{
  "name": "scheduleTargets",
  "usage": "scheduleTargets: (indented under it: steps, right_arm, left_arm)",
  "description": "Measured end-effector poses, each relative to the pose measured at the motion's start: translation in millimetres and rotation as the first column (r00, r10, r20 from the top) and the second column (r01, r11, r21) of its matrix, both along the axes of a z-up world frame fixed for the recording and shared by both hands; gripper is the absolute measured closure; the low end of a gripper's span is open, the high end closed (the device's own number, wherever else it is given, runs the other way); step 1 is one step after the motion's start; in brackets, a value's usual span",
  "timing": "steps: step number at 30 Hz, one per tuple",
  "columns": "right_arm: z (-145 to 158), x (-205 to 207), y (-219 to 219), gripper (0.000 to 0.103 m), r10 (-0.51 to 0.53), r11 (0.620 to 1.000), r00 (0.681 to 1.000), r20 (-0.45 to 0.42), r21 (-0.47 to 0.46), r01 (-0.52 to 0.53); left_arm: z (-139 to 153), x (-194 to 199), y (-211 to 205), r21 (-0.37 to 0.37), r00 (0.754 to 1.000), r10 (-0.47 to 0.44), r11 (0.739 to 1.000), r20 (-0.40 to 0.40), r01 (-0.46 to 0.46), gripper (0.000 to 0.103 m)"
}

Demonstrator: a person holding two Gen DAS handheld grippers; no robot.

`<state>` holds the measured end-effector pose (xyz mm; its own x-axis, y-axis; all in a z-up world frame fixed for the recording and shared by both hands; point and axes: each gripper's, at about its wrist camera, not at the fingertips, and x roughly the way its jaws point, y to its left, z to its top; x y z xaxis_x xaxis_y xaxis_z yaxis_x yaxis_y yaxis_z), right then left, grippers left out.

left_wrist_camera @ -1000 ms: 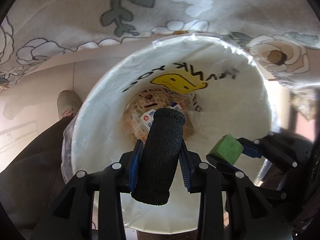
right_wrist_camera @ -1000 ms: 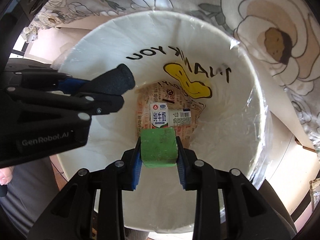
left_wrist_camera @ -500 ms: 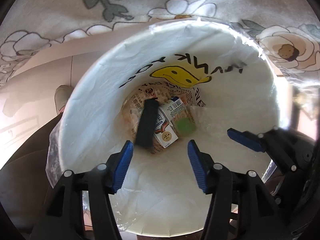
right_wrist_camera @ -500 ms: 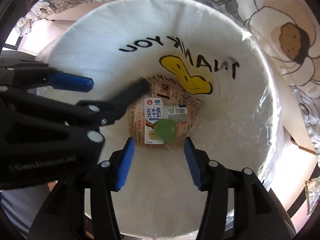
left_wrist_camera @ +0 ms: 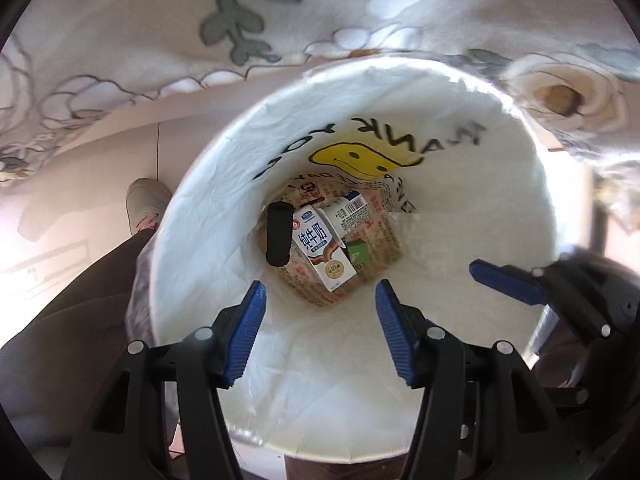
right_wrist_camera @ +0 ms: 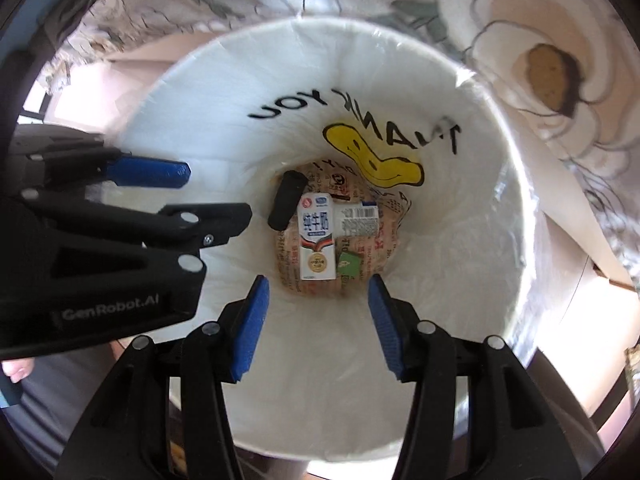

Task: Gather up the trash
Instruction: 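Open left tool over the bin while right tool releases the green block, then move both tools back over the bed toward the remaining items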

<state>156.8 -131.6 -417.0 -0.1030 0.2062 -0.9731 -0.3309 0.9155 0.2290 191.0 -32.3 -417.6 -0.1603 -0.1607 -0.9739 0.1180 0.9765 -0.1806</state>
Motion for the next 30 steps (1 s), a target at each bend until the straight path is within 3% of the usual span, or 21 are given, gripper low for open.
scheduleTargets:
  steps: [3, 6, 9, 12, 18, 25, 30]
  right_arm:
    - [14.3, -6.1, -6.0, 0.05, 0.007, 1.0, 0.999, 0.033, 0.0, -0.007]
    - [37.5, -11.7, -2.6, 0.05, 0.061, 0.996, 0.993, 0.102, -0.072, -0.054]
    - [70.2, -19.4, -7.8, 0.05, 0.062, 0.998, 0.988, 0.142, -0.02, -0.059]
    - [105.7, -25.4, -19.7, 0.05, 0.054, 0.999, 0.979, 0.198, -0.009, -0.054]
    - [190.6, -30.4, -46.8, 0.05, 0.008, 1.0, 0.942, 0.335, 0.011, -0.012]
    - [296.6, -25.2, -87.7, 0.05, -0.098, 0.995, 0.842, 0.53, 0.062, 0.077]
    - [369.3, -10.3, -103.2, 0.045, -0.109, 0.994, 0.749, 0.654, 0.072, 0.082]
  left_arm:
    - [14.7, -2.3, 0.2, -0.026, 1.0, -0.02, 0.999, -0.004, 0.02, 0.038]
    - [37.4, -7.8, -0.7, -0.028, 0.997, -0.065, 0.997, 0.029, 0.066, 0.037]
    - [66.4, -16.9, -1.6, -0.006, 0.991, -0.113, 0.994, 0.077, 0.113, 0.032]
    - [100.9, -26.4, -0.9, -0.03, 0.98, -0.146, 0.988, 0.131, 0.152, 0.032]
    - [188.0, -32.3, 18.6, -0.094, 0.952, -0.089, 0.988, 0.294, 0.122, 0.024]
    - [280.8, -15.3, 44.7, -0.107, 0.884, 0.023, 0.994, 0.467, 0.03, 0.02]
    - [340.1, 13.6, 51.7, -0.09, 0.823, 0.056, 0.996, 0.565, -0.005, 0.019]
